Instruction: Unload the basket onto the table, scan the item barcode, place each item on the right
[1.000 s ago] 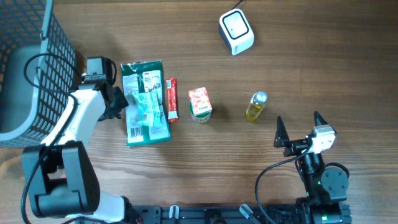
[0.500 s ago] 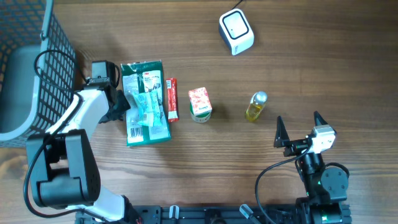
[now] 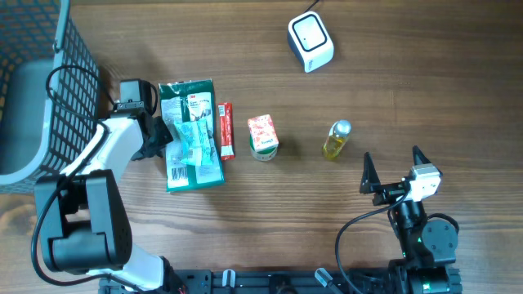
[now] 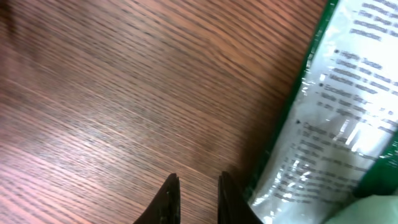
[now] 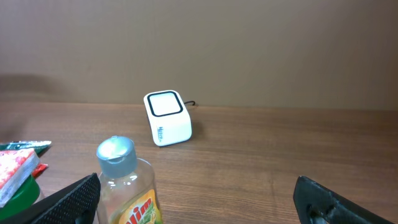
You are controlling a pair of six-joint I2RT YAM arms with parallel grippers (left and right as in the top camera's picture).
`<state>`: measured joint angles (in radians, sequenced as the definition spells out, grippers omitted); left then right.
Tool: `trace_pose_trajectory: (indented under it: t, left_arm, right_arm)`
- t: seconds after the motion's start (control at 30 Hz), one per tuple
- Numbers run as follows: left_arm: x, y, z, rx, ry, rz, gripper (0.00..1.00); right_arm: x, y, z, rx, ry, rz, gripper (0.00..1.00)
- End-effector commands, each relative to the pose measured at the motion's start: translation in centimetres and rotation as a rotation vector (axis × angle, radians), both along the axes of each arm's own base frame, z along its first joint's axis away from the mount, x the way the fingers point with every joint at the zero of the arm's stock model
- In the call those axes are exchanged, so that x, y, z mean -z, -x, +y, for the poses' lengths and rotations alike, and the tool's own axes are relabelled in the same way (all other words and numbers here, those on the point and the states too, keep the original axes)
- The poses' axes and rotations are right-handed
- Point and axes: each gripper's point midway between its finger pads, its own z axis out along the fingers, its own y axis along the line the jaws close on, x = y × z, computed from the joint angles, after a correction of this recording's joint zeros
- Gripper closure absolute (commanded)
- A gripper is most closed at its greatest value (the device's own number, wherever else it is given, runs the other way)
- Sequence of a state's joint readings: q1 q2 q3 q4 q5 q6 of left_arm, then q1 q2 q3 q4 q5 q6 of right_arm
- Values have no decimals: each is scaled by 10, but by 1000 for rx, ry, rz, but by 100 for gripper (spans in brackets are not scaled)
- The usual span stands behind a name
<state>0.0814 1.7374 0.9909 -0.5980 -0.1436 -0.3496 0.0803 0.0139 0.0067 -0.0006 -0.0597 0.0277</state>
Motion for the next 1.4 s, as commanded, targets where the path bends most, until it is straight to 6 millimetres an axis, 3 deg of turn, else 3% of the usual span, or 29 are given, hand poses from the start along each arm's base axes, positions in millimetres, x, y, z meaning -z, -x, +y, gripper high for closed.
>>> trace_pose_trajectory:
  t: [0.0, 0.13, 0.7, 0.97, 1.2, 1.27, 1.37]
  left_arm:
    - [9, 2, -15, 17, 98, 9, 87]
    - [9, 1, -29, 36, 176, 2, 87]
    - [7, -6, -41, 111, 212, -25, 94]
    - [4, -8, -77, 245, 300, -38, 94]
    - [1, -16, -78, 253, 292, -68, 93]
    - [-9, -23, -73, 278, 277, -93, 85]
    - [-38, -38, -57, 263, 235, -152, 84]
  right_arm:
    - [0, 0, 1, -6, 8, -2, 0]
    - [0, 0, 1, -6, 8, -2, 0]
    - [0, 0, 1, -6, 9, -2, 0]
    - [0, 0, 1, -6, 9, -2, 0]
    - [0, 0, 1, -6, 9, -2, 0]
    - [0, 0, 1, -6, 9, -2, 0]
    - [0, 0, 1, -6, 8, -2, 0]
